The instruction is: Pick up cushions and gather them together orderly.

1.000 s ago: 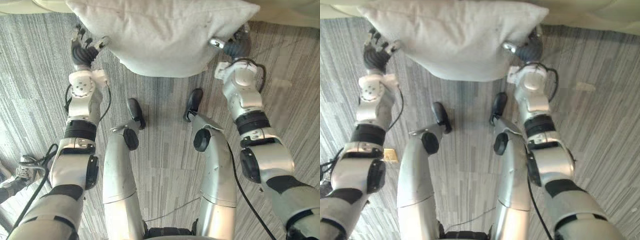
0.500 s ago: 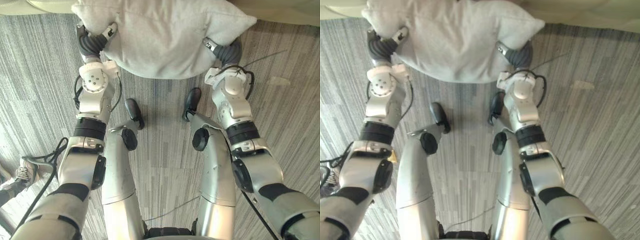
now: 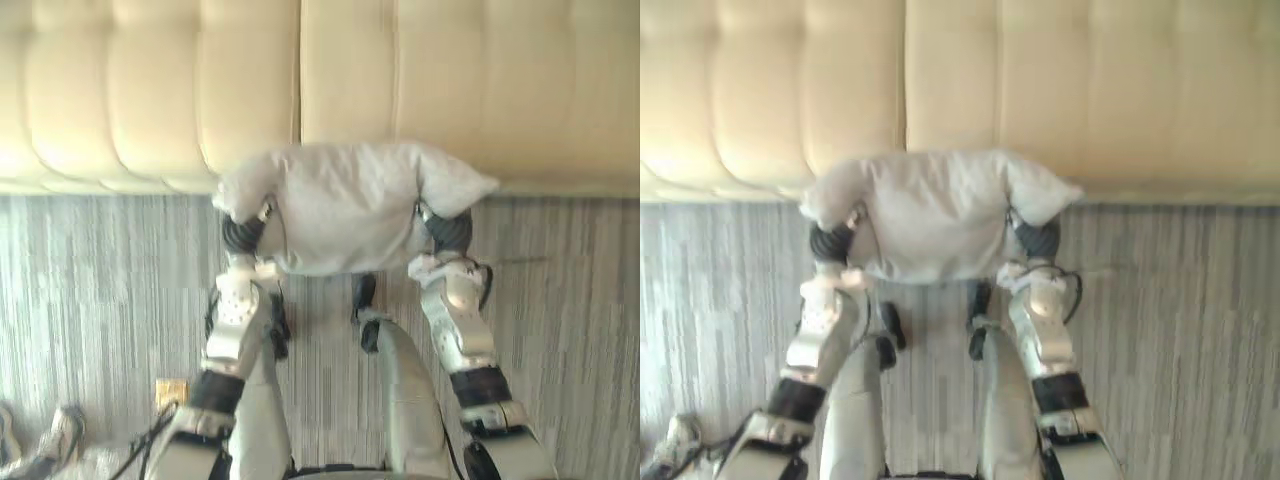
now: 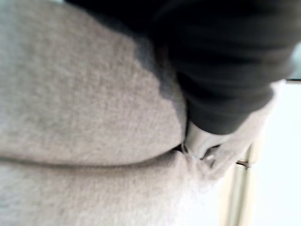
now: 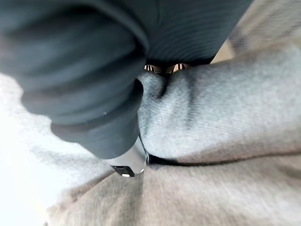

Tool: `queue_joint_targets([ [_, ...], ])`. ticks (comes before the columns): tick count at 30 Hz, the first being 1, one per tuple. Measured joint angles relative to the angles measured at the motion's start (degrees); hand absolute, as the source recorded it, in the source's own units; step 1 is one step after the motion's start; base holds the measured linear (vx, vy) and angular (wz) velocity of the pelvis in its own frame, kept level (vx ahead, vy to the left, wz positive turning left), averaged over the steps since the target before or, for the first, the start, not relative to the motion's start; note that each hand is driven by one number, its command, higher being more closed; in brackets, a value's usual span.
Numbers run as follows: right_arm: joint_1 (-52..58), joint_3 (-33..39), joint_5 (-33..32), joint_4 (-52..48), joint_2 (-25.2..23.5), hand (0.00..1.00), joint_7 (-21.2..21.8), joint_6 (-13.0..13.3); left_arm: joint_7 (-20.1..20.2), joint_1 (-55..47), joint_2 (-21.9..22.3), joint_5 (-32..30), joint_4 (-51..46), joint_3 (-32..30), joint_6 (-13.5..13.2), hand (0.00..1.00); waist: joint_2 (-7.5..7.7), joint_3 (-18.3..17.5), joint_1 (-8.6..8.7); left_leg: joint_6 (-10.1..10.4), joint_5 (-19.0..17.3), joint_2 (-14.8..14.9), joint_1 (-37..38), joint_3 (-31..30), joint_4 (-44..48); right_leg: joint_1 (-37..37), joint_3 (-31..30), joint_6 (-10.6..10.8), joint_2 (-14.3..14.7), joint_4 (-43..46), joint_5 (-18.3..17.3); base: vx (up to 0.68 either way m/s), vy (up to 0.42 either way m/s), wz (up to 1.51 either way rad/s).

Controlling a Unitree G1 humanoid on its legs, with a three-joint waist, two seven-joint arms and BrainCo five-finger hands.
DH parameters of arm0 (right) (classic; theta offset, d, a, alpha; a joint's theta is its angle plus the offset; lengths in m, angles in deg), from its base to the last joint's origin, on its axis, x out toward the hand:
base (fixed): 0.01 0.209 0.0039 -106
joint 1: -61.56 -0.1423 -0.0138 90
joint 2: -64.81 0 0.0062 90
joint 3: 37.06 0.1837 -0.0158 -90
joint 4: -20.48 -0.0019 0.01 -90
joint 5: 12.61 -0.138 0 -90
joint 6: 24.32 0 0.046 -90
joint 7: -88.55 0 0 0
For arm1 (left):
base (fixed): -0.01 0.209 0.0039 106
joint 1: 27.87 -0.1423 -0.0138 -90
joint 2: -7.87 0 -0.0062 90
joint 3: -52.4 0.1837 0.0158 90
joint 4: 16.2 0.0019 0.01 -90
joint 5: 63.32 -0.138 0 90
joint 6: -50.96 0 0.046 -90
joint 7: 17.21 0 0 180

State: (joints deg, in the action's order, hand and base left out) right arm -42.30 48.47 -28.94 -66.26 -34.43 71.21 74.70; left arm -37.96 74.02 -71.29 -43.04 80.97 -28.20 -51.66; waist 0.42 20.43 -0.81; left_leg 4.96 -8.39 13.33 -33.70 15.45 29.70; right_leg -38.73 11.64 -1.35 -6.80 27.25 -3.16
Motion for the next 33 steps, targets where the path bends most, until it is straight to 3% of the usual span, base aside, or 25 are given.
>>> queue_joint_targets([
  [4,9.05,-3.15,2.45,-4.70,0.13,1.00,2.82,0.37,1.26,-9.90,0.23,0.16,-3.79,-0.01,-0.63,1.00,-0.07,-4.21,-0.52,0.32,-0.34,-0.74,8.79,1.76,-4.29,7.79,-0.78,0.57,0.39,-3.55,-0.35,0.15,0.002,-0.12],
  [7,17.97,-5.37,2.84,-5.11,0.53,1.00,6.66,0.64,3.91,-18.89,-0.26,0.30,-6.11,0.04,-0.89,1.00,-1.01,-10.34,-1.32,1.00,-0.89,-1.36,17.34,3.13,-9.68,15.11,-1.31,1.69,0.97,-7.47,-1.15,0.15,0.008,-0.15],
  [12,18.72,-5.43,2.89,-3.90,2.74,1.00,8.92,0.62,6.21,-20.94,-2.39,2.38,-5.64,1.07,-0.76,1.00,-1.15,-12.58,-1.04,1.21,1.51,-3.22,22.08,3.41,-15.51,18.85,-1.74,1.48,1.19,-11.41,0.54,0.09,0.013,-0.03],
  [14,18.61,-5.42,2.89,-2.04,3.53,1.00,9.89,0.65,7.42,-21.74,-4.30,2.42,-4.88,1.83,-0.63,1.00,-1.03,-13.54,-0.09,1.35,2.06,-3.20,23.73,3.16,-16.81,21.10,-1.82,1.50,1.85,-13.75,1.45,0.07,0.003,0.01],
  [17,18.57,-5.44,2.81,0.44,3.23,1.00,10.51,0.59,7.83,-21.65,-4.68,2.41,-2.27,1.82,-0.23,1.00,-0.58,-13.56,0.28,1.32,1.96,-2.71,23.22,2.06,-12.10,22.99,-2.35,1.67,2.10,-14.72,-0.04,0.03,-0.009,-0.02],
  [19,19.08,-5.72,2.79,1.30,3.46,1.00,10.55,0.03,8.35,-22.60,-4.34,2.40,-1.42,1.83,0.53,1.00,-0.62,-13.39,0.04,1.22,2.02,-1.10,19.23,-1.07,0.26,25.13,-2.84,1.41,2.34,-14.66,-0.46,0.02,-0.013,-0.21],
  [21,19.82,-6.20,2.66,1.23,4.25,1.00,10.57,-0.09,8.66,-24.52,-3.60,2.40,-1.66,1.84,0.61,1.00,-1.99,-13.34,-0.48,-1.26,4.33,0.98,15.12,-5.33,12.99,27.35,-3.96,0.90,4.03,-14.73,-1.24,0.01,0.065,-0.41],
  [23,20.37,-6.38,2.58,1.17,4.63,1.00,10.60,-0.09,8.70,-25.14,-3.21,2.38,-1.64,1.86,0.97,1.00,-2.30,-14.69,-0.79,-1.29,6.94,0.56,13.71,-7.03,11.62,29.50,-4.95,1.30,5.22,-21.36,-1.42,0.07,-0.012,-0.20],
  [24,20.25,-5.82,2.38,-0.07,4.47,1.00,10.60,0.19,8.88,-24.96,-2.94,2.34,-2.53,1.82,0.69,1.00,-2.97,-15.13,-1.05,-1.31,7.65,2.58,11.43,-6.90,12.05,26.29,-3.98,-2.12,6.50,-10.57,-3.53,0.12,-0.117,0.27],
  [25,20.54,-5.64,2.20,-1.00,3.79,1.00,10.60,0.27,9.13,-24.43,-4.11,2.35,-3.96,1.70,0.67,1.00,-0.20,-14.56,-0.31,-0.18,5.54,0.47,9.71,-6.29,13.80,29.18,-6.67,-0.96,5.06,-12.45,-7.51,0.16,-0.183,0.33],
  [26,19.34,-4.87,2.23,-0.52,4.86,1.00,10.59,-0.32,9.67,-23.92,-2.96,2.39,-2.66,1.67,1.28,1.00,-1.60,-13.37,-0.22,1.14,-0.06,0.19,10.02,-8.25,9.76,30.67,-7.22,-1.84,6.51,-14.16,-6.31,0.12,-0.037,0.35],
  [27,18.72,-4.68,2.22,0.35,4.92,1.00,10.59,-0.45,9.81,-24.31,-2.56,2.34,-2.30,1.77,1.74,1.00,-1.12,-13.51,-0.31,1.66,-1.06,-2.91,10.67,-8.46,2.05,30.68,-7.13,-1.71,5.67,-15.06,-5.84,0.12,0.000,0.03],
  [28,18.63,-4.68,2.25,0.51,5.03,1.00,10.60,-0.45,9.83,-24.80,-2.33,2.35,-2.19,1.86,1.79,1.00,-0.86,-13.74,-0.57,1.29,-0.38,-4.98,12.23,-8.49,-5.03,30.37,-7.15,-1.25,5.21,-15.26,-5.86,0.12,0.118,-0.27],
  [29,18.75,-4.69,2.77,0.62,5.14,1.00,10.62,-0.34,9.83,-25.68,-2.20,2.31,-2.26,1.99,1.75,1.00,-1.21,-13.94,-1.29,-1.55,1.20,-6.28,13.48,-8.17,-10.75,29.91,-7.83,0.42,5.27,-14.31,-7.31,0.52,0.273,-0.89],
  [30,21.19,-4.96,2.81,2.66,3.10,1.00,10.83,-1.05,9.83,-27.24,-3.39,2.31,-2.33,2.66,2.24,1.00,1.18,-14.98,-0.86,-5.27,1.45,-11.01,20.51,-3.46,-13.66,22.02,-9.86,6.99,-0.58,9.99,-8.55,0.61,0.328,-0.87],
  [32,19.78,-5.02,2.90,5.88,2.34,1.00,10.83,-1.05,9.78,-27.17,-4.32,2.29,-2.34,2.58,2.23,1.00,1.16,-14.98,0.27,-6.82,1.58,-11.12,23.92,-1.98,-13.69,20.07,-7.27,6.11,-2.71,16.73,-5.28,0.64,0.211,-0.57],
  [33,17.82,-5.63,2.84,6.57,2.34,1.00,10.85,-0.99,9.67,-26.48,-4.43,2.32,-3.73,1.64,1.90,1.00,-0.80,-15.20,0.18,-6.60,0.69,-9.93,29.69,-1.96,-19.41,18.76,-5.51,4.36,-1.05,9.86,-9.71,0.49,0.006,-0.39],
])
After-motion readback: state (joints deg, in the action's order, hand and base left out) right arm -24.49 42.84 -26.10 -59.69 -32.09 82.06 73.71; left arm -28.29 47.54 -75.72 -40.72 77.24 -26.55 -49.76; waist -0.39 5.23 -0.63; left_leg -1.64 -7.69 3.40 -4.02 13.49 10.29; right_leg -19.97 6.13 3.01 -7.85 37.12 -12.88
